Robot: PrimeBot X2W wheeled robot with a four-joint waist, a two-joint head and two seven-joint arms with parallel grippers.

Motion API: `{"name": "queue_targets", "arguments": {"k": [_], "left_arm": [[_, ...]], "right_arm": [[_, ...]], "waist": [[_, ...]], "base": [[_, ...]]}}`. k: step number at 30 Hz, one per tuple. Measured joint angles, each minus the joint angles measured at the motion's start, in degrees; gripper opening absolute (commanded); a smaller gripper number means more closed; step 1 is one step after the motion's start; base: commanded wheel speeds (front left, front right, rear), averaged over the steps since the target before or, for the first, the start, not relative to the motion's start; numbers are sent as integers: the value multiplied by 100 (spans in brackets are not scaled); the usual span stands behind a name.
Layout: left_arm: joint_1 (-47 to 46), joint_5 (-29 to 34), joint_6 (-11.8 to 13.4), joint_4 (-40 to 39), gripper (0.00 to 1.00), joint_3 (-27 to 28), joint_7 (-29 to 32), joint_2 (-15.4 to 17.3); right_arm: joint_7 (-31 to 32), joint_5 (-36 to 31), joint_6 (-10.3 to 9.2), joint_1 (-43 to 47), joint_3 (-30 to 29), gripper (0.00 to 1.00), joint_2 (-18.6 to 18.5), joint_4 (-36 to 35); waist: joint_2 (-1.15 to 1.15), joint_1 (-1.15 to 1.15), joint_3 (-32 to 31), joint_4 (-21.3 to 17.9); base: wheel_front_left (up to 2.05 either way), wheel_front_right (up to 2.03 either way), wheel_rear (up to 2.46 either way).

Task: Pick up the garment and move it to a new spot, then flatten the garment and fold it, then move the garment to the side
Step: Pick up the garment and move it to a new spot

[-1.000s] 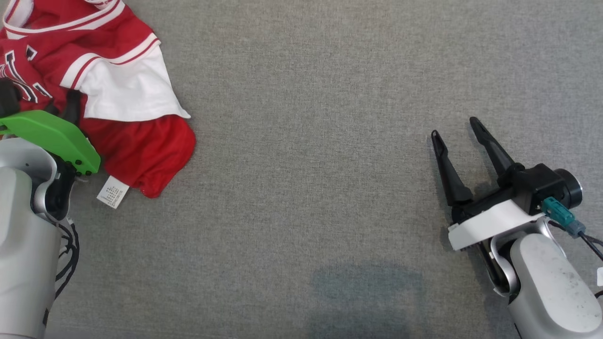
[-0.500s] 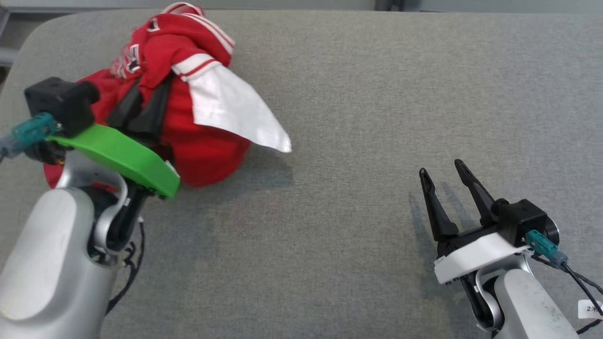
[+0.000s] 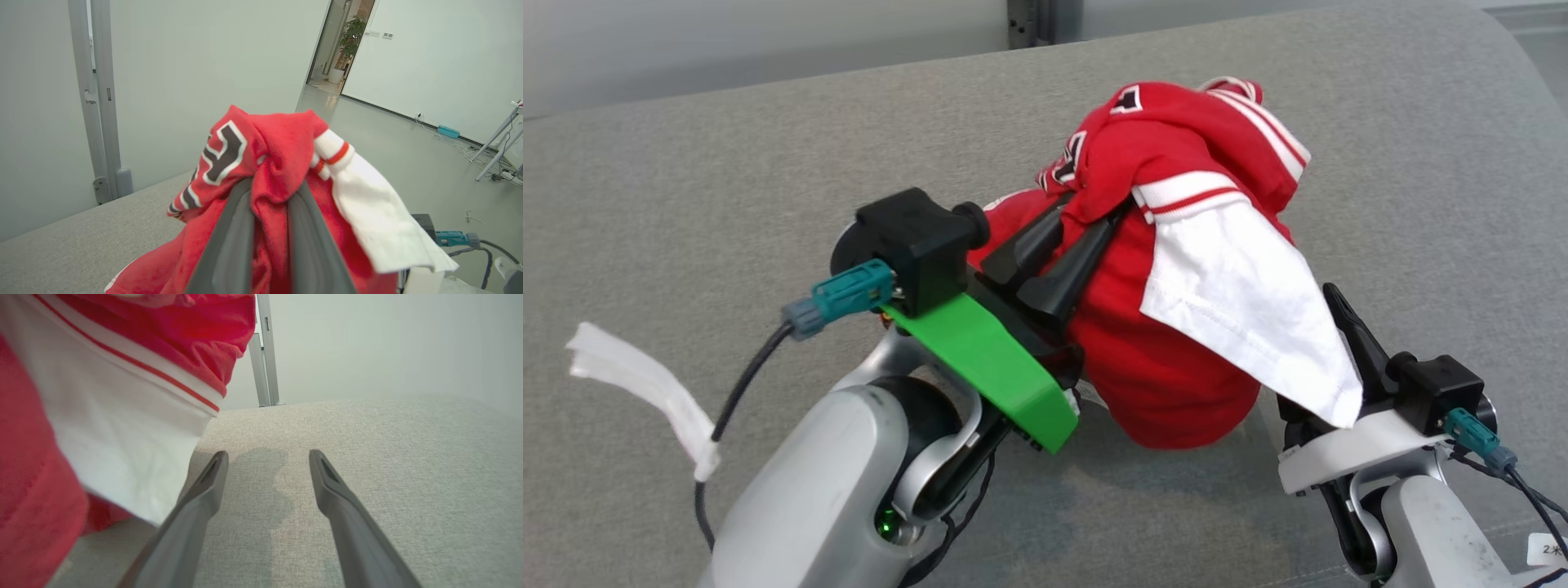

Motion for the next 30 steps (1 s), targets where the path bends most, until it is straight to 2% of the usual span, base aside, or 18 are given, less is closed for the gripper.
{"name": "queue_targets", "arguments": {"k": [5, 8, 14, 15, 16, 17, 23, 26, 30], "left_arm": [[41, 77, -53, 958, 0, -199, -162, -176], [185, 69, -107, 1833, 0, -315, -218, -186], [394, 140, -303, 3454, 0, -458, -970, -229], [397, 140, -309, 3574, 16, -457, -1103, -279], [396, 136, -322, 3654, 44, -456, -1205, -321], [397, 136, -338, 3746, 100, -466, -1281, -353], [682, 141, -322, 3659, 100, -545, -1477, -320], [1008, 133, -144, 3173, 100, -545, -1388, -137], [1452, 140, 294, 2263, 100, -434, -1185, 209]], "right_arm": [[0, 8, 0, 58, -101, 100, 81, -13], [-1, 16, 0, 144, -181, 100, 112, -5], [-1, 15, 0, 222, -285, 100, 170, -9], [-1, 10, 0, 237, -296, 100, 171, -9], [0, -5, 0, 249, -293, 100, 175, -8], [-1, -11, 0, 271, -293, 100, 178, -5], [0, -36, 0, 388, -290, 100, 141, 11], [-1, -40, 0, 556, -316, 100, 120, 35], [0, -40, 0, 757, -380, 100, 98, 25]], "waist": [[0, 0, 47, -487], [0, 0, 97, -731], [0, 0, 226, -1062], [0, 0, 224, -1056], [0, 0, 217, -1045], [0, 0, 202, -1032], [0, 0, -75, -925], [0, 0, -293, -860], [0, 0, -593, -777]], "base": [[0, 0, 0], [0, 0, 0], [0, 0, 0], [0, 0, 0], [0, 0, 0], [0, 0, 0], [0, 0, 0], [0, 0, 0], [0, 0, 0]]}}
